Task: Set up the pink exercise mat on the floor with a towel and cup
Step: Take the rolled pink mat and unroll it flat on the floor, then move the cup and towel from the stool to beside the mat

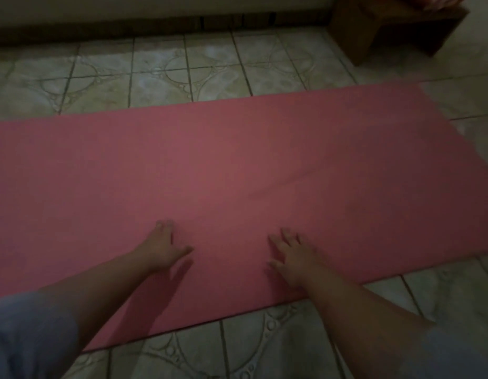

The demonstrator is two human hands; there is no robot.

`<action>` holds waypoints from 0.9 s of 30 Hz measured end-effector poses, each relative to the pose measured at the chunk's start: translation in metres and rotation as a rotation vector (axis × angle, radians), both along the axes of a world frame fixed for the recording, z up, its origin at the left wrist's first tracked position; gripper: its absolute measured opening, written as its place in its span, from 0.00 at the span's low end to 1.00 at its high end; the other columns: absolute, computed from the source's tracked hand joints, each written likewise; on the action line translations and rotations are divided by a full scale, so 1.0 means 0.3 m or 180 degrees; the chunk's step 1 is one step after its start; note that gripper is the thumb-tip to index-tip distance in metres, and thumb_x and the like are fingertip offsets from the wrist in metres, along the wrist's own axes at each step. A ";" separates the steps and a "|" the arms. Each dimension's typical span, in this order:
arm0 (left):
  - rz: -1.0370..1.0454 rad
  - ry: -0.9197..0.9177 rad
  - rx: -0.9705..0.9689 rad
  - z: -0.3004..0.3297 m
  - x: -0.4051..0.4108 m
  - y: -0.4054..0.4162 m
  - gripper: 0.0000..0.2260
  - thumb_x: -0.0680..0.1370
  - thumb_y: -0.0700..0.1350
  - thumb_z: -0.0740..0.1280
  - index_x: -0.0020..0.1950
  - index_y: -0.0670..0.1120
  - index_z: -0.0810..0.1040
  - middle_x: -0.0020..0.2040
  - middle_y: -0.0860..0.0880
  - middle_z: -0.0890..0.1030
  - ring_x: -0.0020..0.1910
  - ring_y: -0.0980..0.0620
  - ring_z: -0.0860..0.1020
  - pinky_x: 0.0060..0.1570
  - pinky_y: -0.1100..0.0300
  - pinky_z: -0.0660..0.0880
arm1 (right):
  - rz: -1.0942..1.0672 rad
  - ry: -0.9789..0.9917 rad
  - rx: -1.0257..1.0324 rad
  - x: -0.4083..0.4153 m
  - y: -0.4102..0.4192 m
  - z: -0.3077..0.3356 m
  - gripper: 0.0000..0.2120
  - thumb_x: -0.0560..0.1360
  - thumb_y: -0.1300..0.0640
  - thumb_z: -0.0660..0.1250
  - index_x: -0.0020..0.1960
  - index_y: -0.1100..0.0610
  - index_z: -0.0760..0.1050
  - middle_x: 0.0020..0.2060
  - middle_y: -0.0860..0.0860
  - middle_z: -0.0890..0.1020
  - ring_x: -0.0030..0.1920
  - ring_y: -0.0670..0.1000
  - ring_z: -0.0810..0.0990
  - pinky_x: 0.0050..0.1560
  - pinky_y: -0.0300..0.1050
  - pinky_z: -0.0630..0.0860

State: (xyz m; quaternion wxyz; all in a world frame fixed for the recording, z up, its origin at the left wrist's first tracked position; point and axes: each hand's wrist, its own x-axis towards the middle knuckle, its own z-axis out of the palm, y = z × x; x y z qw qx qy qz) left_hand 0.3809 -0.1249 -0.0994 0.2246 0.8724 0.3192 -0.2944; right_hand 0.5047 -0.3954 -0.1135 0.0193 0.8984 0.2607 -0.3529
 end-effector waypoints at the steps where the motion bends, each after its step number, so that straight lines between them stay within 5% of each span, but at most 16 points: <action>1: -0.0049 -0.0022 -0.0129 0.051 0.018 -0.042 0.40 0.77 0.59 0.61 0.76 0.39 0.43 0.78 0.38 0.45 0.77 0.43 0.46 0.75 0.54 0.49 | -0.0153 0.0132 -0.0084 0.002 -0.036 0.056 0.33 0.78 0.37 0.53 0.77 0.44 0.46 0.78 0.48 0.43 0.77 0.57 0.45 0.74 0.59 0.51; 9: -0.0778 -0.0682 0.0227 0.654 0.294 -0.352 0.33 0.79 0.55 0.58 0.77 0.44 0.46 0.78 0.43 0.47 0.77 0.42 0.46 0.74 0.50 0.50 | -0.1544 -0.0531 0.0146 0.113 -0.327 0.680 0.31 0.79 0.37 0.49 0.77 0.51 0.50 0.78 0.52 0.52 0.77 0.56 0.51 0.74 0.59 0.53; 21: -0.1723 -0.1646 0.0190 1.753 0.506 -0.769 0.32 0.78 0.56 0.60 0.77 0.47 0.50 0.77 0.46 0.58 0.73 0.46 0.60 0.69 0.50 0.61 | -0.2064 -0.1641 0.0446 0.103 -0.614 1.823 0.31 0.77 0.37 0.50 0.75 0.53 0.59 0.74 0.52 0.64 0.74 0.54 0.59 0.72 0.57 0.57; 27: -0.2231 -0.2290 0.0032 2.253 0.525 -0.986 0.33 0.78 0.58 0.58 0.77 0.47 0.49 0.77 0.47 0.56 0.76 0.48 0.55 0.73 0.54 0.55 | -0.2307 -0.1786 0.0547 0.044 -0.790 2.317 0.33 0.77 0.36 0.47 0.77 0.52 0.53 0.77 0.51 0.58 0.77 0.54 0.52 0.75 0.57 0.51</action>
